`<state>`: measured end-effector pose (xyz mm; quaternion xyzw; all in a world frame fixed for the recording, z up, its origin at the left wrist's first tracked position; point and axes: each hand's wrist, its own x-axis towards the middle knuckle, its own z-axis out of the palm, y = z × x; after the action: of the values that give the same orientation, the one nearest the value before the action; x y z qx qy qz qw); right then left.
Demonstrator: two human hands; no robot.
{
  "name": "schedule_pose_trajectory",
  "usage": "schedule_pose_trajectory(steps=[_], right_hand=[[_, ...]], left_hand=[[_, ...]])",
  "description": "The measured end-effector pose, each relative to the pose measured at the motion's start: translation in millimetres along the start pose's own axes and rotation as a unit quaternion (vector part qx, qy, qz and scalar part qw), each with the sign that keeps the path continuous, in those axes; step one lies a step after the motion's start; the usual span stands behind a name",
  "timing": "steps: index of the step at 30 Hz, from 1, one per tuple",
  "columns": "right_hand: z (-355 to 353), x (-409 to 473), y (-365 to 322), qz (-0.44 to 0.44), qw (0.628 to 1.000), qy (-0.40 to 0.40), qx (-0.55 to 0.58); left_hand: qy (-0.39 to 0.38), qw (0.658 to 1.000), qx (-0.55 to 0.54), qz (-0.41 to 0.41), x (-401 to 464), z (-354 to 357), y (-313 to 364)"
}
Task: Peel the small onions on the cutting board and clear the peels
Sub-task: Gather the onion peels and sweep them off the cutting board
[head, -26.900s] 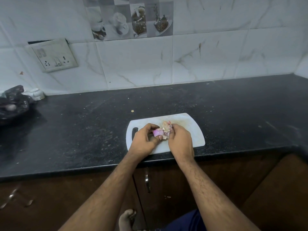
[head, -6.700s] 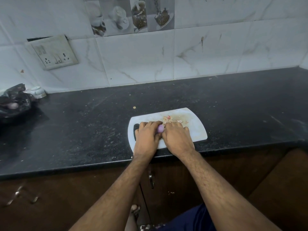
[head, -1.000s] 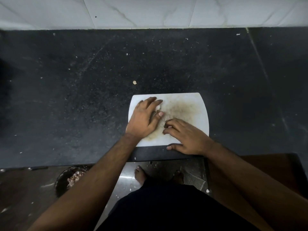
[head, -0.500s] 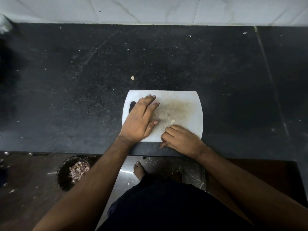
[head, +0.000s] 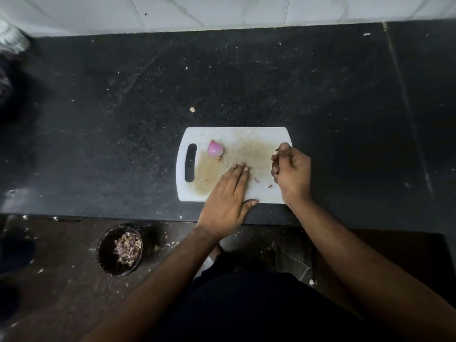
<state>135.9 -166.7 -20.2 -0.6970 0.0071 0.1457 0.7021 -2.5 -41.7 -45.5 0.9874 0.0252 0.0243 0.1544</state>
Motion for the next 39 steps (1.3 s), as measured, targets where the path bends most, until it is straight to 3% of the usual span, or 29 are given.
schedule_pose_trajectory(steps=[7,13,21,28,30,32,35,37,39], right_hand=[[-3,3,0,0.022,0.999,-0.015,0.030],[-7,3,-1,0.018,0.998,-0.017,0.057],[-8,3,-2,0.018,0.999,-0.040,0.025],[-8,2,-1,-0.001,0.998,-0.068,-0.001],[-8,3,1,-0.007,0.997,-0.070,-0.006],[-8,3,1,0.000,0.997,-0.072,-0.008],[-8,2,-1,0.001,0.996,-0.087,-0.005],[-8,2,0,-0.020,0.994,-0.106,-0.025],[-8,3,2,-0.045,0.990,-0.114,-0.067]], left_hand=[[-0.002,1.000,0.015,0.012,20,1,25],[0.007,0.996,-0.090,-0.019,18,8,56],[0.070,0.989,0.002,0.131,4,17,43],[0.099,0.982,-0.030,0.157,-3,12,25],[0.101,0.984,-0.104,0.104,-3,8,24],[0.154,0.965,-0.210,-0.018,-3,1,26],[0.230,0.872,-0.367,-0.228,2,-11,25],[0.254,0.815,-0.428,-0.297,7,-16,18],[0.265,0.810,-0.410,-0.325,9,-19,11]])
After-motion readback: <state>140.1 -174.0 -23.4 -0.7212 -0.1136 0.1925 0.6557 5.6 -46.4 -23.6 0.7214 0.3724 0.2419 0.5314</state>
